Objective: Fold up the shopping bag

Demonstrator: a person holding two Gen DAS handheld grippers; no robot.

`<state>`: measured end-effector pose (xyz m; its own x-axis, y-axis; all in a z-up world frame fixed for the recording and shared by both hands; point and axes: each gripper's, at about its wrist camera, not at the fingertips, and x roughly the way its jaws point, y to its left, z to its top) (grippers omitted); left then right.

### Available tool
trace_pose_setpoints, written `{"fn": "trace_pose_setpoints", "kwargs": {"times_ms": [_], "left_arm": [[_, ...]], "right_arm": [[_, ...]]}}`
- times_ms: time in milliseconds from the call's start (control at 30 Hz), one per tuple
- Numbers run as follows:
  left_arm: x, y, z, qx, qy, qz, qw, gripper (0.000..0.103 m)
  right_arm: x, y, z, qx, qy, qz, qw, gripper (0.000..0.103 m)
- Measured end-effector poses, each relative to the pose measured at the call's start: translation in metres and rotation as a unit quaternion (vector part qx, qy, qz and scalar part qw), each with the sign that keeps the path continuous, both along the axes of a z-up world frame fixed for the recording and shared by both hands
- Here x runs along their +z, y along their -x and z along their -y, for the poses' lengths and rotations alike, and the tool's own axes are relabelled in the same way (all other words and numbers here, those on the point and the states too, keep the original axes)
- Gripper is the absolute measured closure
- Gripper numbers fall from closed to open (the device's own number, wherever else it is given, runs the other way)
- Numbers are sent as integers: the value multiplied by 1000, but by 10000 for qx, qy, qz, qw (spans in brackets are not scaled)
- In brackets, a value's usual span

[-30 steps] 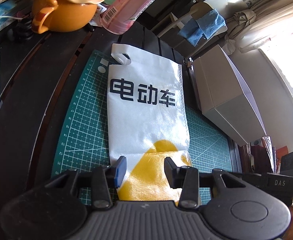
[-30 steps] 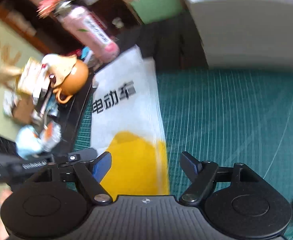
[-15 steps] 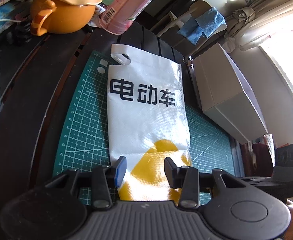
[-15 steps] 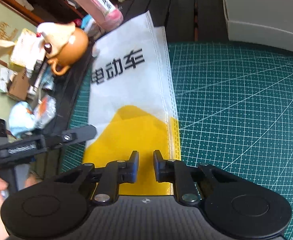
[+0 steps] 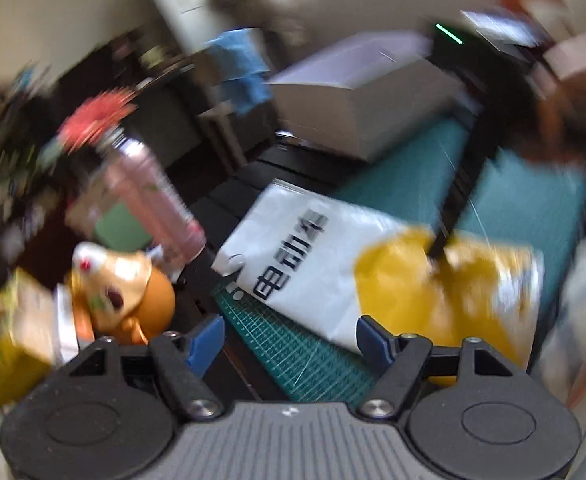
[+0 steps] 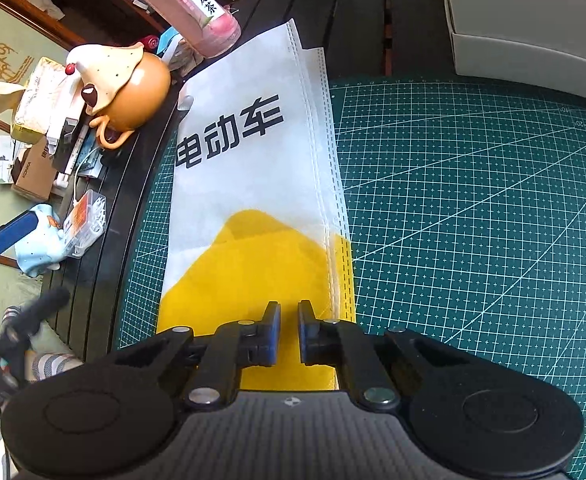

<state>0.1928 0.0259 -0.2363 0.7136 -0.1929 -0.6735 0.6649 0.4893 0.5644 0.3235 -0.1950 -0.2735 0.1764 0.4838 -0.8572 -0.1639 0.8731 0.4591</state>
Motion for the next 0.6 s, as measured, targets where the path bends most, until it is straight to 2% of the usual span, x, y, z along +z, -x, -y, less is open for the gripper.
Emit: {"fn": "trace_pose_setpoints", "kwargs": {"times_ms": [33, 67, 167, 200, 267, 300, 333, 433, 600], "left_arm": [[-8, 7, 4, -279, -334, 143, 9989, 31], [-21, 18, 9, -714, -803, 349, 9936, 31], [-46, 33, 15, -1435, -1544, 585, 9758, 31], [-51, 35, 16, -1566, -1661, 644, 9715, 31], [-63, 40, 18, -1974, -2026, 909, 9548, 31], [-67, 41, 20, -2079, -2131, 983, 9496, 31], [-74, 41, 21, -2293, -2335, 1079, 9387, 31], [-80, 40, 25, -2553, -2491, 1171, 9269, 30], [-87, 32, 28, -2782, -2599, 1287, 9157, 30]], "right_arm": [[0, 0, 0, -10, -18, -8, 10000, 95], [-1, 0, 1, -21, -35, -17, 10000, 95], [-2, -1, 2, -55, -75, -54, 9999, 95], [-2, -1, 2, -58, -85, -57, 9999, 95], [-3, -2, 3, -64, -110, -64, 9999, 95], [-3, -2, 3, -66, -125, -69, 9999, 95], [-3, -2, 3, -69, -140, -74, 9999, 95], [-4, -2, 5, -86, -197, -97, 9997, 95], [-6, -2, 8, -135, -295, -150, 9994, 95]]}}
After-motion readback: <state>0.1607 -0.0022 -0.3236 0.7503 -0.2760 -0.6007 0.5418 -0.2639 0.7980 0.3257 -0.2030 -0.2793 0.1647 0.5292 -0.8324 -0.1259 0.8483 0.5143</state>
